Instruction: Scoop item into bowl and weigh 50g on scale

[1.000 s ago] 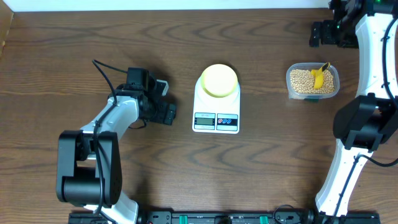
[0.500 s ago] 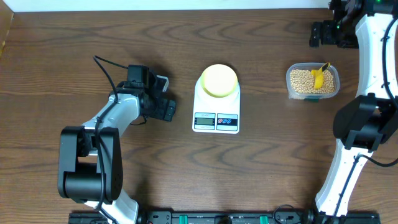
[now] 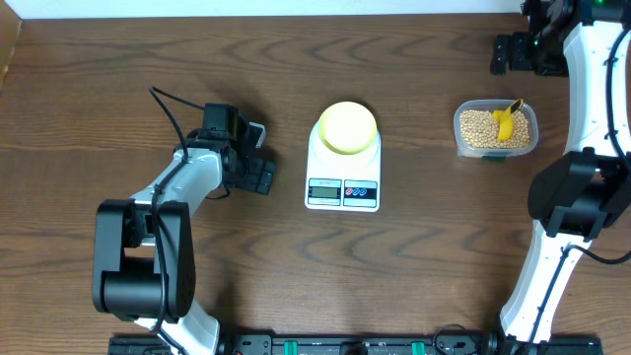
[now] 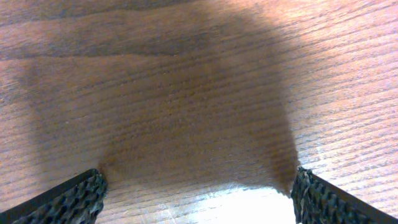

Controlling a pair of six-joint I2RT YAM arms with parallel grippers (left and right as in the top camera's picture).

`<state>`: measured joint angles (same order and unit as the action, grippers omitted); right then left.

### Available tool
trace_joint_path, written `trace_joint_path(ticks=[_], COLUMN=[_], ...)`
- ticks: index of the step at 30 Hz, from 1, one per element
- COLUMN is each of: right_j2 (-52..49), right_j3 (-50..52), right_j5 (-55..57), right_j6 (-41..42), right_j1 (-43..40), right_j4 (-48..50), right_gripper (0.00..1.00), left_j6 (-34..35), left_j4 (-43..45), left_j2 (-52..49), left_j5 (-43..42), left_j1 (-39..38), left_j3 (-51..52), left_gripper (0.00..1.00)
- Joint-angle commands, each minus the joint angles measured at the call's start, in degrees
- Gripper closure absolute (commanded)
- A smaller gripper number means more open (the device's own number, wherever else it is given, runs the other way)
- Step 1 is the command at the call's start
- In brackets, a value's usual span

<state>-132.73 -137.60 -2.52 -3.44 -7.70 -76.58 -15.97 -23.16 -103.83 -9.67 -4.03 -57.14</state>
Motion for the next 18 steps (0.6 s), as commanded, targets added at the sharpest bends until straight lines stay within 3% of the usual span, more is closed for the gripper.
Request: trace_joint_path(ticks=[1,18], right_j2=[-0.02,-0.02], right_j3=[-0.92,-0.92], right_j5=[0.48,0.48], right_j6=[-0.04,-0.07], right_j1=[-0.13,-0.13], right_j4=[0.07,0.07], right_gripper=[0.01,0.01], left_j6=[1.05,1.05], left_j4=[-2.64,-2.67], left_j2=[-5.14,-5.14], left_j5=[0.31,0.31], left_j1=[0.48,1.84], left_j3=[3.78,3.78], left_gripper=[0.02,0.02])
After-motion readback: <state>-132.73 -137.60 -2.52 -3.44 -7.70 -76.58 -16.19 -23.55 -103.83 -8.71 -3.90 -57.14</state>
